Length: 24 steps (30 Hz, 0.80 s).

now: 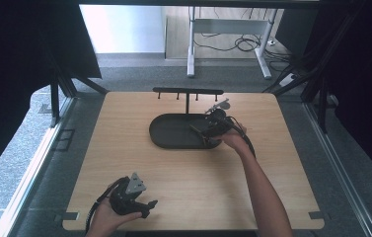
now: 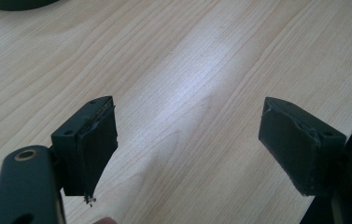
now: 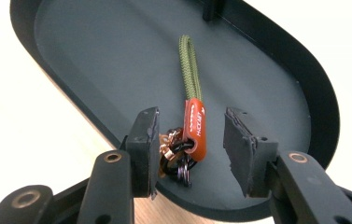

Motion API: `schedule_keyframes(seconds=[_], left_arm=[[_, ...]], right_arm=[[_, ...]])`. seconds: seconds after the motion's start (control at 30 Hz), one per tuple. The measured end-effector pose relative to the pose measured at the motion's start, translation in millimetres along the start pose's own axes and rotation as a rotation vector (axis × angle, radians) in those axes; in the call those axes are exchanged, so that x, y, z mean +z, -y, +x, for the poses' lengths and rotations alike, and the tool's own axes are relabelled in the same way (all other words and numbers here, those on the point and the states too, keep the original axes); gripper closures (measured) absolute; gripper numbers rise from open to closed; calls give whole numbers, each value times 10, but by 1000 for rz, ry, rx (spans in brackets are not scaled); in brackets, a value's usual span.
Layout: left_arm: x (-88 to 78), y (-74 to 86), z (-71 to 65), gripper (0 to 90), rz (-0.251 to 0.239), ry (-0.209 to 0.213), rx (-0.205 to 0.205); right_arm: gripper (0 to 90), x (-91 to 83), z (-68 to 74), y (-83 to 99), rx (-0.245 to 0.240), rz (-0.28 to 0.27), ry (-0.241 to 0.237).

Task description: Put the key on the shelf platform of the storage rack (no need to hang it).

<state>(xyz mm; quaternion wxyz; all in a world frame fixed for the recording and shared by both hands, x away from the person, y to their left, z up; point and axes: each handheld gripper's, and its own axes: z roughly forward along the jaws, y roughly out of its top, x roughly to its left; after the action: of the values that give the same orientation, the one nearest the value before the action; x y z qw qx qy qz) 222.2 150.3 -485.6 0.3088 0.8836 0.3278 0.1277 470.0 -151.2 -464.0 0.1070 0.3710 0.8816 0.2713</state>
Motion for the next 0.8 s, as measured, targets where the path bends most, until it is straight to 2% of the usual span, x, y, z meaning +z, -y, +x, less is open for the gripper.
schedule_keyframes(seconds=[0.23,0.53,0.8], left_arm=[[42,-13,-35,200,10,10,9],[53,-19,-51,200,14,9,15],[67,-25,-67,200,17,12,19]], right_arm=[[557,-100,-7,94,2,-17,-8],[556,-137,-29,199,-3,-30,-17],[552,-210,11,265,-9,-47,-28]])
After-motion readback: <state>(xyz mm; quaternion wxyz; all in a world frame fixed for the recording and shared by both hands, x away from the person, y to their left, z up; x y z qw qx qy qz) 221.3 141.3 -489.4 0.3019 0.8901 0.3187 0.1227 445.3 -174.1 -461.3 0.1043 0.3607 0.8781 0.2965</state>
